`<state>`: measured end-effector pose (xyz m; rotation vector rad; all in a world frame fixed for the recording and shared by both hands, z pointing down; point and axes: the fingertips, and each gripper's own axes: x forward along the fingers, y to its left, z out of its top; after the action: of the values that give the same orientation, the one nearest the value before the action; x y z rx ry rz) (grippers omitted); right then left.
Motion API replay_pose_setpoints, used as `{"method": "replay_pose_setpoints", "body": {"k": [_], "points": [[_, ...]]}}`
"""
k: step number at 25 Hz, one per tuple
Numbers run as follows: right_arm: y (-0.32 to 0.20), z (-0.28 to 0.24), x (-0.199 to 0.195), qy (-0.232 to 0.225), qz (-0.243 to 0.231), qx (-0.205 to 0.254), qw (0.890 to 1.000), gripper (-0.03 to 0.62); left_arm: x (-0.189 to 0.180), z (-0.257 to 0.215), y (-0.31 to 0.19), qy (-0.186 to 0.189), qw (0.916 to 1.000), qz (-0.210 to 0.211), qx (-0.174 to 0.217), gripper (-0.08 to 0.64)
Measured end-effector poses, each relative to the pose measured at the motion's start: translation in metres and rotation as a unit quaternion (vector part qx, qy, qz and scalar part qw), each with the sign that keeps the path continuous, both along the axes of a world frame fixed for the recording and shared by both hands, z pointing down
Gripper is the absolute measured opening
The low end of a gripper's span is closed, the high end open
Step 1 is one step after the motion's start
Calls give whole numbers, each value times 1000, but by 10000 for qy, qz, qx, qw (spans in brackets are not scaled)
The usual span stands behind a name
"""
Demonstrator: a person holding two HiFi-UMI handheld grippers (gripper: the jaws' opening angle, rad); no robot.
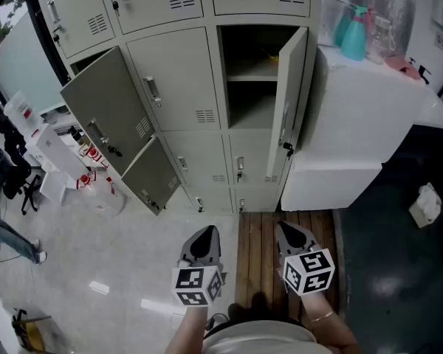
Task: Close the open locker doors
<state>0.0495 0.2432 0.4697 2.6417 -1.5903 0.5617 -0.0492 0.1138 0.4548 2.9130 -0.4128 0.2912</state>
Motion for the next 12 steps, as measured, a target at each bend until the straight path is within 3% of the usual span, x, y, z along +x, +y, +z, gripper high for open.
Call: {"method": "replay_pose_setpoints", "body": {"k": [12], "points": [[12, -16, 18, 99, -135, 333, 9993, 5, 18, -6, 12, 31, 9999, -92, 113, 20]]}}
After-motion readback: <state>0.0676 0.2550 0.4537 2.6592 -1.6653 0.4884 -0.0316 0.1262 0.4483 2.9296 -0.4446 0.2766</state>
